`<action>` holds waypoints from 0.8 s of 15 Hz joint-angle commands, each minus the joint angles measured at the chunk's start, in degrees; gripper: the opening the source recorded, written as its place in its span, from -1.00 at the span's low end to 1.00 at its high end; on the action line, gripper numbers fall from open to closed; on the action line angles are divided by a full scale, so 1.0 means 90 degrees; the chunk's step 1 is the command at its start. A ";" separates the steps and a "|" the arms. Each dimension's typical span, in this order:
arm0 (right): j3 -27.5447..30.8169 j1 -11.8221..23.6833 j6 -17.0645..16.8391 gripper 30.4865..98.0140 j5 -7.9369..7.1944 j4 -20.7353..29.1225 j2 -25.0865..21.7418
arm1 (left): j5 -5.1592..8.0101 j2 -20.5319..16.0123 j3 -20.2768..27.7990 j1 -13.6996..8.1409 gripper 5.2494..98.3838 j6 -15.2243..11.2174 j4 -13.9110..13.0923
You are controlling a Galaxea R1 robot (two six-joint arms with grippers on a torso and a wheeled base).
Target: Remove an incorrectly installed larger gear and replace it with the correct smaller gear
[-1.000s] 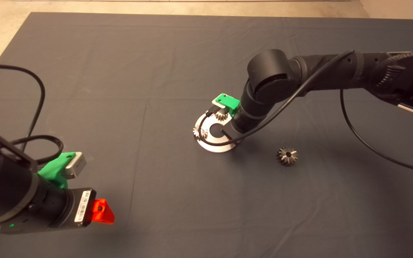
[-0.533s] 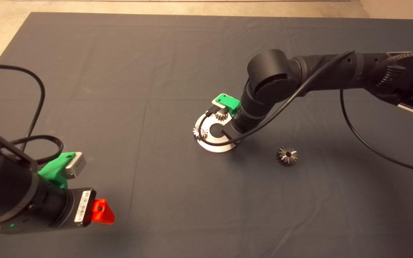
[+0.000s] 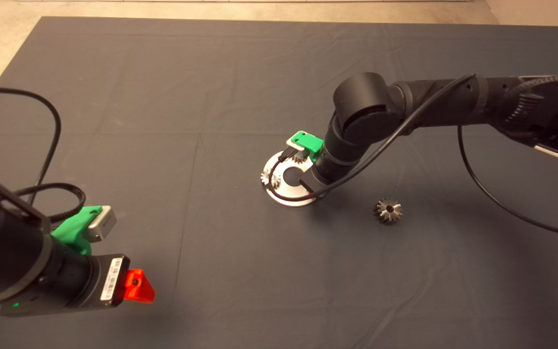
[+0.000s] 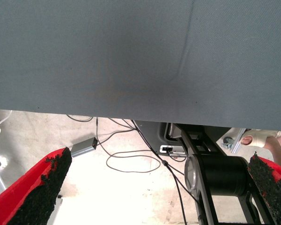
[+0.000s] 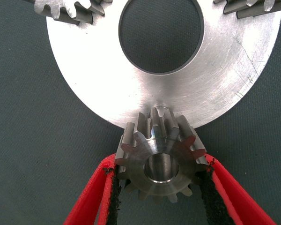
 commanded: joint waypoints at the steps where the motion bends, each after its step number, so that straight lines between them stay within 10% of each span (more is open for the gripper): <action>1: 0.0037 0.0168 -0.0014 -0.74 -0.0020 0.0126 0.0029 | 0.0791 -0.0016 0.0094 -0.0027 0.99 -0.0037 -0.0126; 12: 0.0046 0.0207 0.0005 -0.74 -0.0010 0.0126 -0.0030 | 0.0791 -0.0016 0.0094 -0.0027 0.99 -0.0027 -0.0126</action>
